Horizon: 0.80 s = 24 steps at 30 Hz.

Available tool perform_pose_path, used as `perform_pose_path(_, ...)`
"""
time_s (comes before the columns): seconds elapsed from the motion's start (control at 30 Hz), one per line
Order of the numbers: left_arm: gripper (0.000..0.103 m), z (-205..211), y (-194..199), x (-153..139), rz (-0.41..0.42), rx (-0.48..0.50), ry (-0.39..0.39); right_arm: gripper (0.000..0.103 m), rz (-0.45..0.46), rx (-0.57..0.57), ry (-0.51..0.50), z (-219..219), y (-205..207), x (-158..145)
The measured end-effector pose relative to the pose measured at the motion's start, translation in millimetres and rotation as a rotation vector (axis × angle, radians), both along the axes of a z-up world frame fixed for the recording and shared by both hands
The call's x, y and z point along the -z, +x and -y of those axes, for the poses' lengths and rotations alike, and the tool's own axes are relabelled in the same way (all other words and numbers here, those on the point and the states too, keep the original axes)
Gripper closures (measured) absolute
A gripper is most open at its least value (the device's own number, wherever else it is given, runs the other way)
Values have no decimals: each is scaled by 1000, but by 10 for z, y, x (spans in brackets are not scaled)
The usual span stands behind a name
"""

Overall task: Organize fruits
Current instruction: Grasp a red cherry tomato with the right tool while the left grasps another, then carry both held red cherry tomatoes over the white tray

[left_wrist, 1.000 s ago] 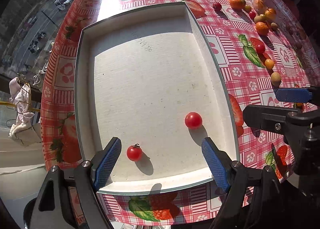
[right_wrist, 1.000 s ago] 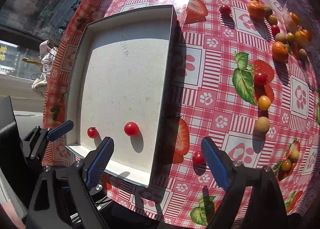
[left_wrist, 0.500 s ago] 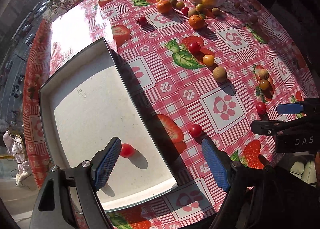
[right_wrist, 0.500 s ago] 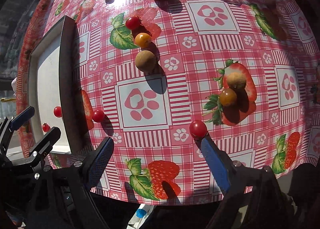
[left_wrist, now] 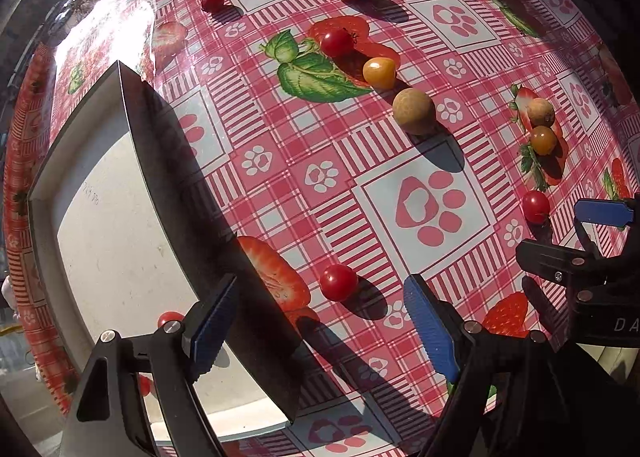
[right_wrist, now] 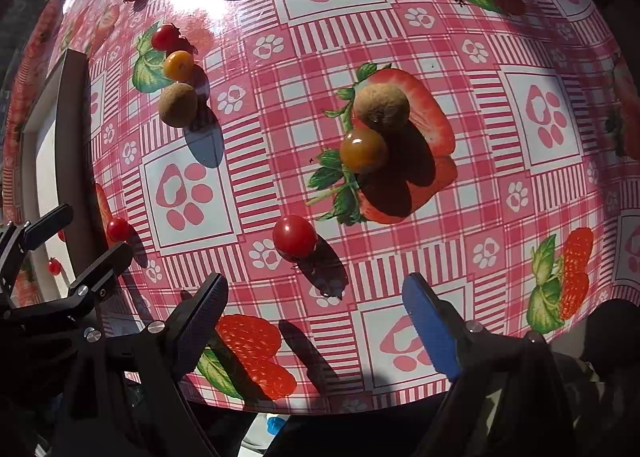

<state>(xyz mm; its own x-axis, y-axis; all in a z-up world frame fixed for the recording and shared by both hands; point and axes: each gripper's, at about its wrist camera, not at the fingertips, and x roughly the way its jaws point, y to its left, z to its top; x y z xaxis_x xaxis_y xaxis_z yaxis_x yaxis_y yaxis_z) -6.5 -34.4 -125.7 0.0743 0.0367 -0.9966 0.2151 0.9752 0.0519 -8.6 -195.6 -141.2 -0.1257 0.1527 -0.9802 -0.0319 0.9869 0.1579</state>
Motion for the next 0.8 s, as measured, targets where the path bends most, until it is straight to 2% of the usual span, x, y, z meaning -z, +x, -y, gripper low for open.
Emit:
perform_pose_path(0.17, 20, 28, -13, 95, -21, 0, 13, 13, 17, -37, -8, -227, 75, 67)
perform_pose_path(0.2, 23, 32, -13, 109, -24, -6, 11, 17, 18, -46, -10, -304, 85, 66)
perform_pose_path(0.23, 31, 31, -16, 125, -30, -13, 11, 20, 20, -53, -13, -343, 97, 76)
perform_pose_path(0.3, 32, 59, -11, 169, -36, -40, -6, 25, 29, -72, -32, -421, 114, 77)
perform_pose_path(0.33, 35, 57, -17, 176, -39, -46, -11, 27, 35, -80, -39, -463, 126, 76)
perform_pose_path(0.37, 40, 46, -16, 175, -37, -50, -20, 33, 39, -84, -45, -488, 123, 61)
perform_pose_path(0.43, 60, 53, -37, 172, -37, -40, -39, 45, 48, -89, -52, -546, 137, 43)
perform_pose_path(0.5, 73, 112, -47, 147, -34, -20, -45, 69, 52, -96, -58, -623, 161, 14)
perform_pose_path(0.53, 82, 134, -56, 142, -33, -14, -53, 75, 55, -100, -57, -630, 171, 7)
perform_pose_path(0.57, 82, 144, -64, 139, -33, -12, -59, 79, 54, -103, -55, -603, 188, -16)
perform_pose_path(0.8, 82, -70, -72, 15, -38, -89, -166, 80, 52, -55, 32, -329, 241, -75)
